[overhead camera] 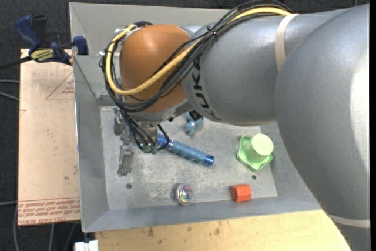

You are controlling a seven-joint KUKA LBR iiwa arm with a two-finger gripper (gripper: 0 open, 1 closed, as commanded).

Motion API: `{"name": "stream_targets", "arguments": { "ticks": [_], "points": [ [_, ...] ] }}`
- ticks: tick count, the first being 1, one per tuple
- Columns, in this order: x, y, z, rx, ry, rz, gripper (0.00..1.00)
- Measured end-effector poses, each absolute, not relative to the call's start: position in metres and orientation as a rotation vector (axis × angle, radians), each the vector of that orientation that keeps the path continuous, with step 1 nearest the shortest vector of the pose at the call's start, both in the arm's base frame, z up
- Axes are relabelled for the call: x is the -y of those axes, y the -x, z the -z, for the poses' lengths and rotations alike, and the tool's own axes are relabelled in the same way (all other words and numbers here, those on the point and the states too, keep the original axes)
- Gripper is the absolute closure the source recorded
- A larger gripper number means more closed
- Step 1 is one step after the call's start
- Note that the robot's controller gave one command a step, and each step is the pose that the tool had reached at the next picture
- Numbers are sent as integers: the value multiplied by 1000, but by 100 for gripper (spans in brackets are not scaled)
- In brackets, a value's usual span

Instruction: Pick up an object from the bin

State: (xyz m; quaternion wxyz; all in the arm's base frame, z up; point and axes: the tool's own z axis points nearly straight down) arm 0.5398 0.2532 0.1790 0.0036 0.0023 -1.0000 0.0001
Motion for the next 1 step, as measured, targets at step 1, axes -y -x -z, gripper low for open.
{"name": "stream_targets", "arguments": {
  "ticks": [1],
  "points": [
    [-158,-588,-72,3156,68,10,0]
  ]
}}
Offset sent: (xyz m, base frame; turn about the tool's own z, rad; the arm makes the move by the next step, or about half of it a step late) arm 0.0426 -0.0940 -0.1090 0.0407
